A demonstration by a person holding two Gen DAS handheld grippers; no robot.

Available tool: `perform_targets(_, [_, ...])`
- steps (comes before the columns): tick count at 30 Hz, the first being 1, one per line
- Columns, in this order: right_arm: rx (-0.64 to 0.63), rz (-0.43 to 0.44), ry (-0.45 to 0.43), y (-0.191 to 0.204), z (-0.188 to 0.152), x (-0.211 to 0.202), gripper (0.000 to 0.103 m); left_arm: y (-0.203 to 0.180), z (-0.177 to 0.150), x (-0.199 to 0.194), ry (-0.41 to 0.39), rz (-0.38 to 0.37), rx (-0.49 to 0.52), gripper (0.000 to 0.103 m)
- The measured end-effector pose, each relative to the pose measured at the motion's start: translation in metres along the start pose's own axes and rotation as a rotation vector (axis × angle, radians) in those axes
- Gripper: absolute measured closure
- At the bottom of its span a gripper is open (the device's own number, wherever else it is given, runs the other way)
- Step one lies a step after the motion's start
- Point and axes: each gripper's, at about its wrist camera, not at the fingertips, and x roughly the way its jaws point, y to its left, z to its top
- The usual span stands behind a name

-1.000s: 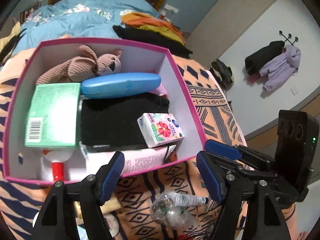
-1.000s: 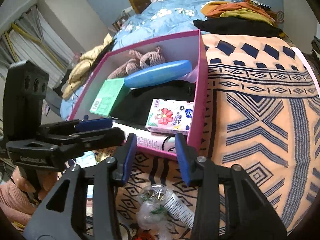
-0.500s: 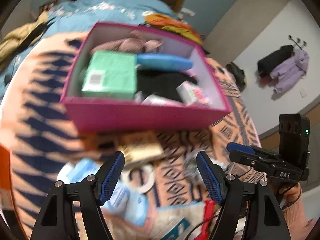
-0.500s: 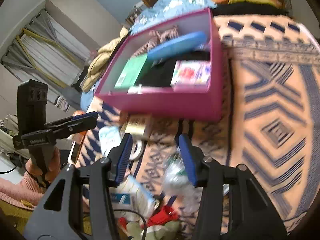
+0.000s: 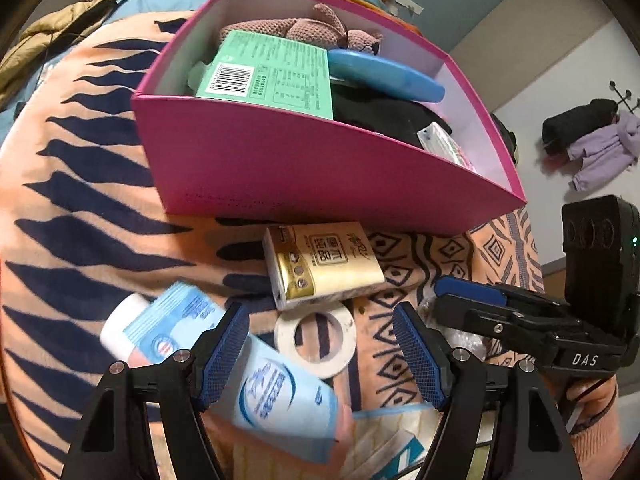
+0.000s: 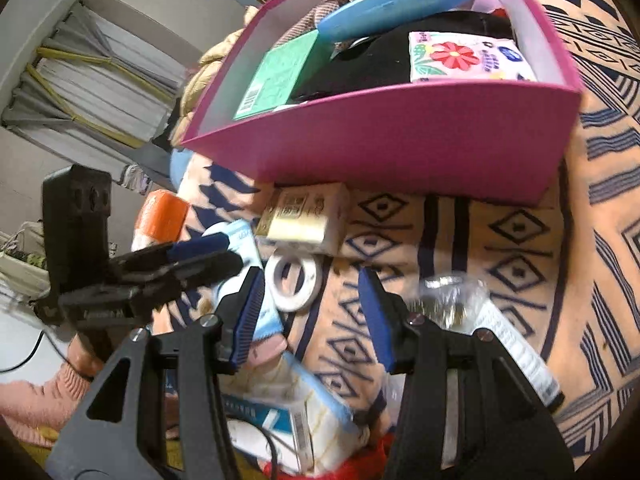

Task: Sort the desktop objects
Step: 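Move the right gripper down to the gold-and-white tissue box, then grasp the gold-and-white tissue box with the right gripper and lift it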

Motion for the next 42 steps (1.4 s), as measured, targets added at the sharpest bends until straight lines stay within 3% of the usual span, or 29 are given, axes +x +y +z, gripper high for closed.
perform_targets(17, [0.089, 0.001, 0.020, -0.010, 0.023, 0.042, 0.052, 0.017, 0.013, 0.034, 0.046, -0.033, -0.047, 0.027])
perform_targets(30, [0.044, -0.035, 0.033, 0.004, 0.031, 0.065, 0.052, 0.004, 0.010, 0.045, 0.065, -0.013, 0.033, 0.031])
perform_targets(34, [0.003, -0.061, 0.042, 0.009, 0.031, 0.071, 0.052, -0.002, 0.008, 0.046, 0.076, -0.006, 0.064, 0.043])
perform_targets(42, [0.009, -0.052, 0.034, 0.012, 0.023, 0.061, 0.067, -0.009, 0.000, 0.030, 0.056, -0.039, 0.050, 0.045])
